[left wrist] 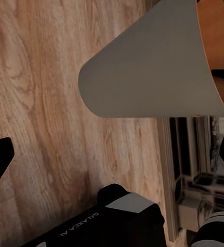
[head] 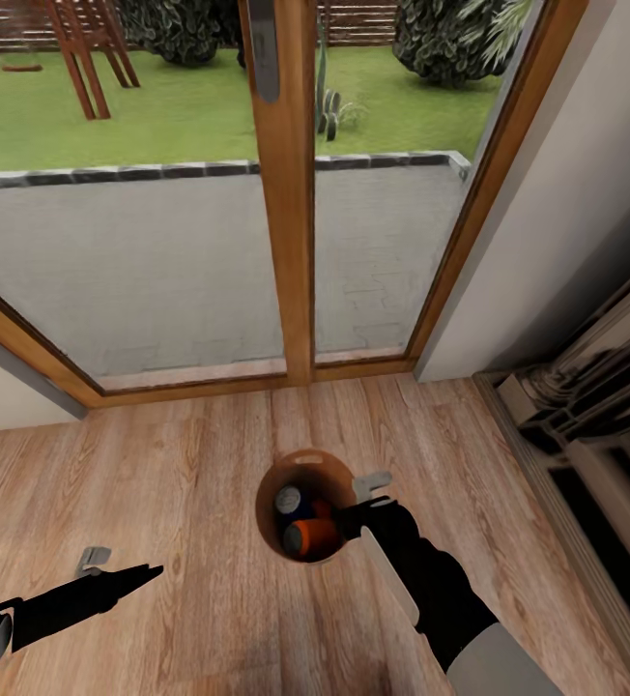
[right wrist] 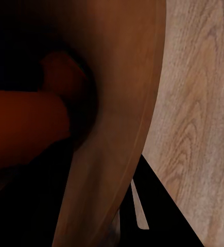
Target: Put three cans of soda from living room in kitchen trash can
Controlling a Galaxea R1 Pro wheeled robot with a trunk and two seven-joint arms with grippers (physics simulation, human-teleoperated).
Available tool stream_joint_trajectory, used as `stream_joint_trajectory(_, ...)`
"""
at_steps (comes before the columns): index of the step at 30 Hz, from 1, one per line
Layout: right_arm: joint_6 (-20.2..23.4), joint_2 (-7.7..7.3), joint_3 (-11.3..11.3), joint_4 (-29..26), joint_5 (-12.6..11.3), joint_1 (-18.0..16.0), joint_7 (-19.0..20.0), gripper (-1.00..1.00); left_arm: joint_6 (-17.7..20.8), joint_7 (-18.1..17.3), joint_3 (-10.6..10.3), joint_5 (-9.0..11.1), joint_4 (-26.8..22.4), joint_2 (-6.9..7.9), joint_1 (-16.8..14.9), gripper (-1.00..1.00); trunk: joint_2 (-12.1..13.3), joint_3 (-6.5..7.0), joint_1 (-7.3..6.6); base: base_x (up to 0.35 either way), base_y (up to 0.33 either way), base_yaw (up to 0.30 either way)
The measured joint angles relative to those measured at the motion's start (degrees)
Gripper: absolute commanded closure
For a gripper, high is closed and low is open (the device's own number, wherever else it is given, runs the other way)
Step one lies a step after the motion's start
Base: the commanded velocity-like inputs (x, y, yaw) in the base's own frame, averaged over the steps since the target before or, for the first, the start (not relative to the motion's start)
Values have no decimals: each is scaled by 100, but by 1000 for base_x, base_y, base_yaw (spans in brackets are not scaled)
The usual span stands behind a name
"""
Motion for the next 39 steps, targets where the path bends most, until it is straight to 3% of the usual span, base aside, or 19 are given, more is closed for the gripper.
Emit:
stream_joint_trajectory(14,-321,-2,7,-27,-1,1,2,100,-4,-14,2,2,-1,-1,0,-100,0,0,0,0,0,0)
stream_joint_trajectory(28,-369,2,11,-28,-1,1,2,100,-4,-15,-6,3,0,-5,0,-100,-560,-251,307,0,0,0)
stream_joint_trajectory(33,-376,3,16,-28,-6,1,2,100,-4,-15,-7,3,-1,-5,0,-100,-561,-251,308,0,0,0)
stream_joint_trajectory(39,-377,-1,9,-27,4,1,2,100,-4,-15,-23,3,0,-6,0,-100,-800,-359,439,0,0,0)
